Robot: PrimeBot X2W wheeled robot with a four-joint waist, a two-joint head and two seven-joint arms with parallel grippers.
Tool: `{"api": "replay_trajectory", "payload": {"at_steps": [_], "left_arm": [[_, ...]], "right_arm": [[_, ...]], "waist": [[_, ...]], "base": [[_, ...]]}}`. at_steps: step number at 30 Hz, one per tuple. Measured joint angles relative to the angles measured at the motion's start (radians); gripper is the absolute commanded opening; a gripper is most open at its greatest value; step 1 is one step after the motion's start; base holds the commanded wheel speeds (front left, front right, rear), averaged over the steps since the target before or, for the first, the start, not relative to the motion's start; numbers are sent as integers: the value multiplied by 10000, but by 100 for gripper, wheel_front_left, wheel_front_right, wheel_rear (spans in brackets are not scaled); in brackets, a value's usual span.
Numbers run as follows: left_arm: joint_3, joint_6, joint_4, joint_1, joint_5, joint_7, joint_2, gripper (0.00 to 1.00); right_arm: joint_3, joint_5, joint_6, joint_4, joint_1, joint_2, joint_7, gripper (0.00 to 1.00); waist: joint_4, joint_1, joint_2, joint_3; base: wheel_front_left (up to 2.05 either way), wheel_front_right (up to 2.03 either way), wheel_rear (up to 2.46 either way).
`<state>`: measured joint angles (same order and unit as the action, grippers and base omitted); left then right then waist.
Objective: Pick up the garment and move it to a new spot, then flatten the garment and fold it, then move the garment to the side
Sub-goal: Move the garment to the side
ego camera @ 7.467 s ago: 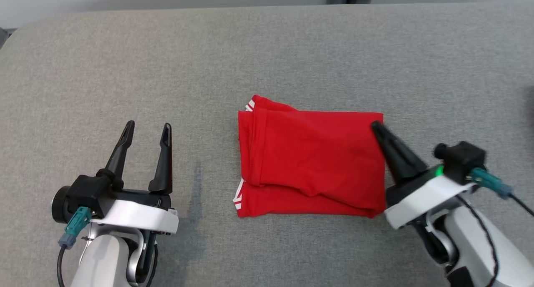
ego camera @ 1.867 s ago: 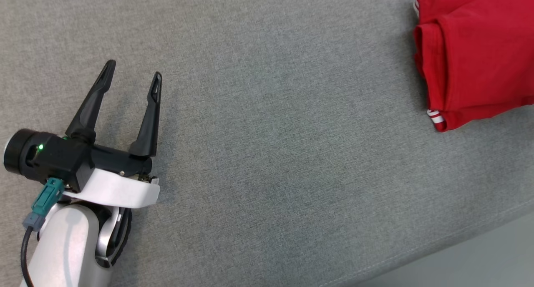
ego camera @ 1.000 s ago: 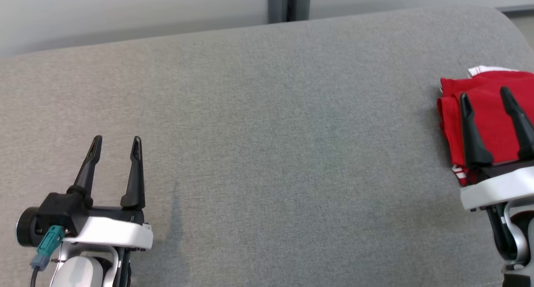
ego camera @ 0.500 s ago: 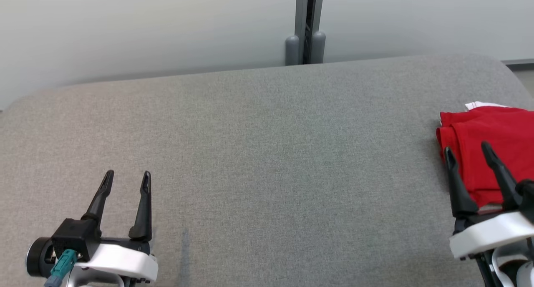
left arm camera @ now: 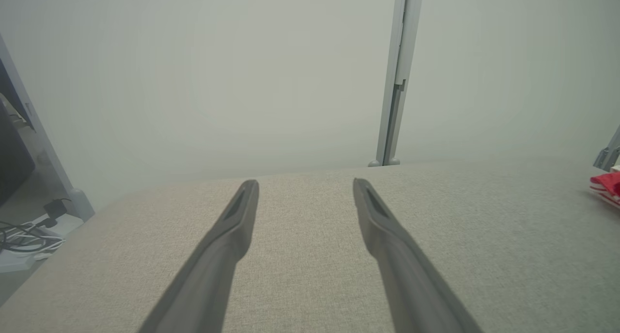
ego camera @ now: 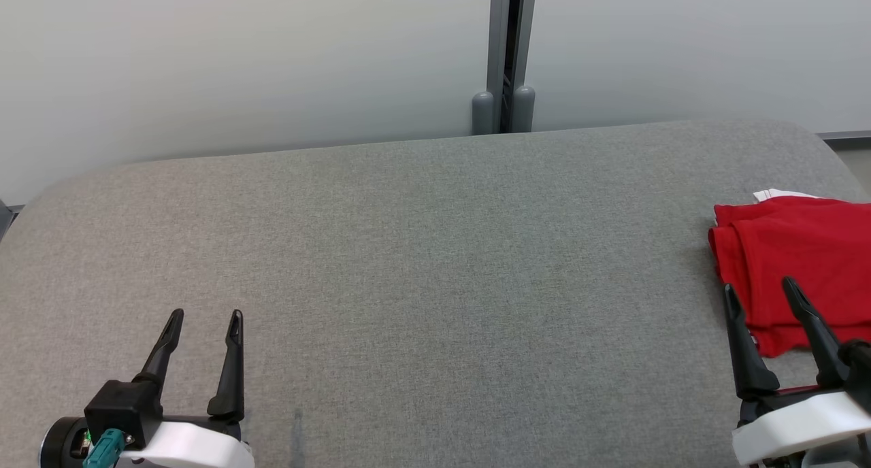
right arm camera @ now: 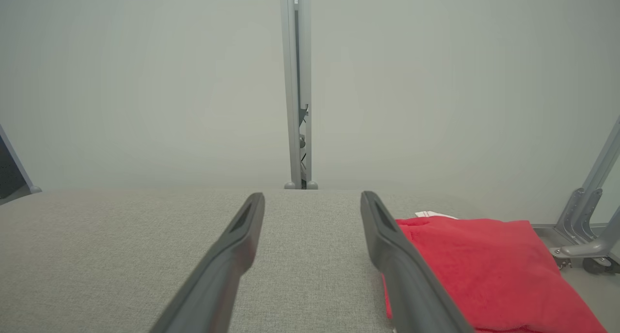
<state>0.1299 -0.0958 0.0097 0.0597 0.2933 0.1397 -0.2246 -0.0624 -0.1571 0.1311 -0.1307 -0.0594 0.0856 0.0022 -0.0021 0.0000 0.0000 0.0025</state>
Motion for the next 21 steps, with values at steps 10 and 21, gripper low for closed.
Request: {"api": "replay_trajectory", "payload": {"at_steps": [10,21], "left_arm": [[0,-25,2,15,92,-27,-40,100],[63,-65,121,37,174,13,-81,100]], "right_arm": [[-155,-4,-2,13,-98,-75,-44,100],[-182,-2,-2,94,-108,-140,-56,100]], "waist": [[90,0,0,-25],[50,0,0,-47]], "base": [[0,0,0],[0,0,0]]}}
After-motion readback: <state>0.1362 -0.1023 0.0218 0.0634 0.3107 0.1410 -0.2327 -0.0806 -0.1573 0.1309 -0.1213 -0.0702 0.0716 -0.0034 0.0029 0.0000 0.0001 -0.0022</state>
